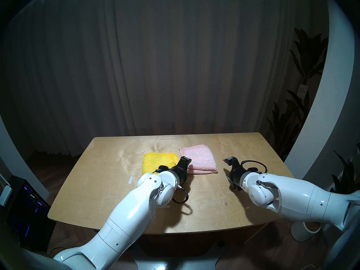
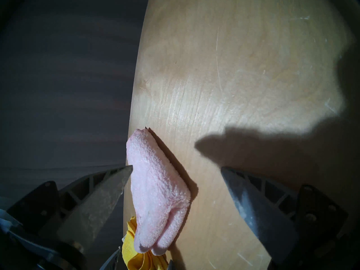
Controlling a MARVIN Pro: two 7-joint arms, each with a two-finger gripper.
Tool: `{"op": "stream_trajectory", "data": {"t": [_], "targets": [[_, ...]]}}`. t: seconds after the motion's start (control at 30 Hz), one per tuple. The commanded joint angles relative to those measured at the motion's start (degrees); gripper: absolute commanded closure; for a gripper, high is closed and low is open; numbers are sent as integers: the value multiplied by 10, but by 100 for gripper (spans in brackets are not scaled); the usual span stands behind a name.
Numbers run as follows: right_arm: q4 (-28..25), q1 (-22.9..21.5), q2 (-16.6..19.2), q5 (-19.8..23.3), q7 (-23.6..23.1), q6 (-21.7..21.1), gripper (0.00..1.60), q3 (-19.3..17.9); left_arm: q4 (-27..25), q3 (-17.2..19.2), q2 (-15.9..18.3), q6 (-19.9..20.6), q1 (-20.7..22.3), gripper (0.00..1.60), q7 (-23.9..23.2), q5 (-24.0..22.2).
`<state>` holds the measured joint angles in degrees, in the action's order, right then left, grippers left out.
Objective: Fold each towel twice and stack them on table
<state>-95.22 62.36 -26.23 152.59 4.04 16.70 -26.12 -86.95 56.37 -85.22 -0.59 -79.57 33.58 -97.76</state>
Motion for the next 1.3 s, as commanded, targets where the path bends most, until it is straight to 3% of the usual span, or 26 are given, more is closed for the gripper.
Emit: {"op": "stream_trajectory", "data": {"t": [0.0, 0.43, 1.1, 1.13, 1.17, 1.2, 1.23, 1.27], "targets": [[17, -20, -31, -5, 10, -16, 0, -3, 9, 3, -17, 3, 36, 0, -3, 1], [56, -34, -69, -20, 29, -45, 0, 6, 57, 3, -27, 21, 61, 0, -18, 4], [80, -49, -106, -33, 46, -49, 0, 22, 105, 7, -36, 34, 74, 0, -44, 13], [81, -49, -107, -34, 46, -49, 9, 22, 107, 7, -36, 37, 74, 0, -44, 13], [81, -49, -107, -35, 46, -49, 37, 22, 108, 7, -37, 37, 74, 33, -45, 14], [82, -49, -108, -36, 47, -49, 65, 23, 109, 6, -36, 42, 75, 43, -45, 13], [86, -50, -109, -37, 45, -51, 92, 25, 109, 6, -37, 44, 73, 82, -46, 13], [87, -50, -109, -37, 45, -51, 104, 25, 110, 6, -37, 45, 73, 100, -47, 13]]}}
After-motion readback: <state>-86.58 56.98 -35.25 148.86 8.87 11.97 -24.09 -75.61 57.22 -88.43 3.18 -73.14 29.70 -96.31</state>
